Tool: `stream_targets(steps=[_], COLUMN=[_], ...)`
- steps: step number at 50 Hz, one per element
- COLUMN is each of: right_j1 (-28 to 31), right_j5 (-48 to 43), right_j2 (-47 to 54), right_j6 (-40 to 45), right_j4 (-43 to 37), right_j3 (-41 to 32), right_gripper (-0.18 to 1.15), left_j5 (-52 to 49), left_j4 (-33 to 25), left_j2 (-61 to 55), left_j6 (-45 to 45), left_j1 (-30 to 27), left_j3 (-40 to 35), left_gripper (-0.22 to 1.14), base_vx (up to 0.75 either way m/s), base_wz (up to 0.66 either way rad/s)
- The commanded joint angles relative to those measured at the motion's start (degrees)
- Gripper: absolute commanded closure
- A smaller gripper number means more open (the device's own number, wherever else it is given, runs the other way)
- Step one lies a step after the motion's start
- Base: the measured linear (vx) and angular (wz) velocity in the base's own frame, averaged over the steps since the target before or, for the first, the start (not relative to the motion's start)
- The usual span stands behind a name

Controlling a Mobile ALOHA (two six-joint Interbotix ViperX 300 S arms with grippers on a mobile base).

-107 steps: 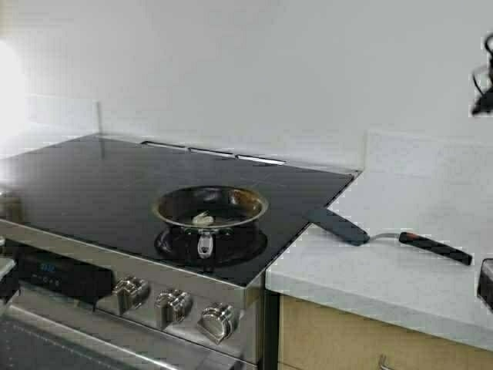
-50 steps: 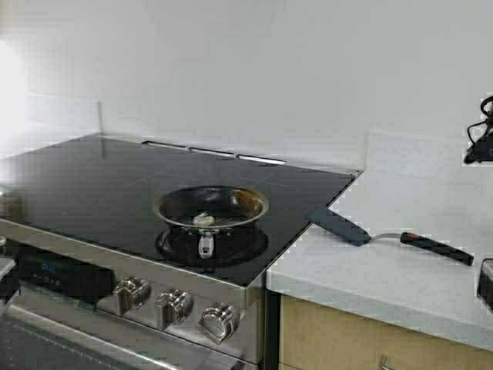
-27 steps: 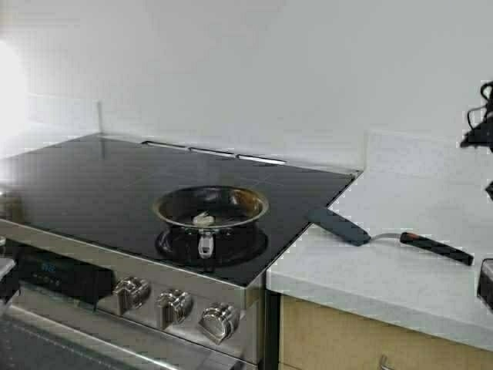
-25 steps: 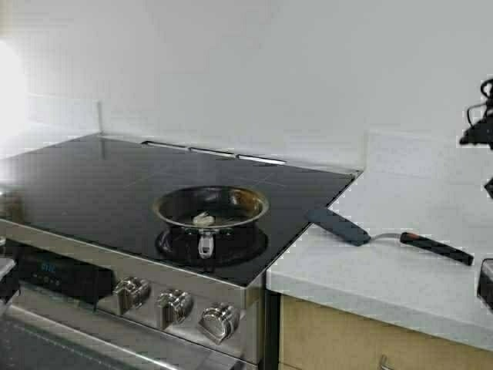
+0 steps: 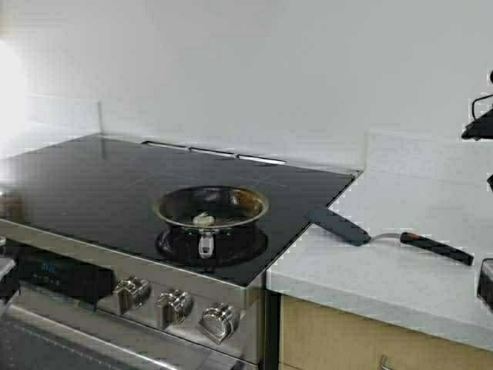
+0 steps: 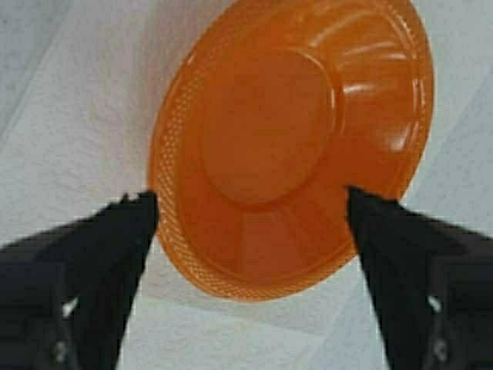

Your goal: Add oil to the pan and cook the shrimp and serve it

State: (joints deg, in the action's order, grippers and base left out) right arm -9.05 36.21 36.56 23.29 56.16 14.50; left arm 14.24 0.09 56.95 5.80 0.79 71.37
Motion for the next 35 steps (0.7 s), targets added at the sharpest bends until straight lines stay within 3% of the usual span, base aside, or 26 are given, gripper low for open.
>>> stream_targets(steps=[1,21,35], right_j1=[-0.4,-1.8,-1.8], right_j5=[-0.5,-2.5,-15.1], right_j2=[-3.3,-12.5,-24.9], right_j6=[0.0,-1.9,-1.8], right_j4=[-0.2,-1.6,-19.5], right_j3=[-0.2,0.3,2.8], right_gripper=[-0.04,-0.04,-0.04], left_j5=[0.4,0.4,0.4], left_j4=[0.0,0.0,0.0], left_j2=[-0.5,-0.5,-0.5], left_j6=[-0.1,0.1,0.2], left_j1=[0.0,0.0,0.0], left_j3=[-0.7,-0.7,-0.7], left_gripper=[0.89,0.89,0.89], base_vx=[0.0,0.0,0.0], base_wz=[0.0,0.0,0.0])
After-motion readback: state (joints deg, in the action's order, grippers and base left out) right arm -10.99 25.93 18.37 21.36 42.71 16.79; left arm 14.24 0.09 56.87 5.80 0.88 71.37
